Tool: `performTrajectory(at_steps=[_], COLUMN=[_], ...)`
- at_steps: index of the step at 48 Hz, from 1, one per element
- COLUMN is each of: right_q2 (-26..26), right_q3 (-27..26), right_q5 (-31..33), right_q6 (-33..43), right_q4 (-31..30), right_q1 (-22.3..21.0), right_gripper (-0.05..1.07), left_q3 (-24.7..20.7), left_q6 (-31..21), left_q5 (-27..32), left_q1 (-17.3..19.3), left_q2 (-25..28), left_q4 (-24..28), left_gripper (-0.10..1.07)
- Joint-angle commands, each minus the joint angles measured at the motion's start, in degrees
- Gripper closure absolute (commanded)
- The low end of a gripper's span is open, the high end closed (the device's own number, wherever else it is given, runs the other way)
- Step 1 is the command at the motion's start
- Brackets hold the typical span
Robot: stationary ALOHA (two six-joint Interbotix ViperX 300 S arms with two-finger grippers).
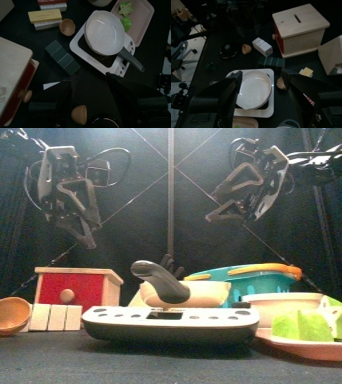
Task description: Grab pan
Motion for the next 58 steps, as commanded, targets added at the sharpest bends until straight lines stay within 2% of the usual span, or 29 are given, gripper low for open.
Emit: performTrajectory(at_steps=[1, 6, 17, 24, 34, 45, 58], right_q2=[1.14, 3.08, 8.61, 11.69, 15.56, 18.37, 20.74], right_q3=[-0.53, -0.97, -5.19, -9.23, -13.18, -14.24, -15.64], right_q5=[0.62, 3.34, 18.81, 25.75, 27.25, 30.32, 33.40], right_q6=[-0.18, -0.35, -0.44, -0.26, -0.09, -0.09, -0.18], right_q4=[4.66, 8.88, 19.51, 22.59, 25.93, 29.62, 31.11], right_q1=[1.93, 2.81, 4.48, 7.03, 9.14, 9.23, 9.49], right_gripper=[0.08, 0.08, 0.08, 0.08, 0.09, 0.11, 0.11], left_q3=[-1.14, -0.44, 1.14, 1.85, 1.76, 1.49, 3.52], left_q6=[0.09, 0.09, 0.09, 0.18, 0.18, 0.18, -0.18], left_q5=[-2.02, -4.92, -6.33, -6.42, -8.00, -9.93, -11.78], left_q1=[-0.18, -0.26, -0.26, 0.79, 2.64, 3.52, 6.59], left_q2=[0.26, 0.53, 0.53, 0.53, 0.53, 0.44, 0.44], left_q4=[0.88, 2.72, 3.96, 5.36, 13.01, 21.09, 22.85], left_gripper=[0.11, 0.11, 0.11, 0.11, 0.11, 0.11, 0.11])
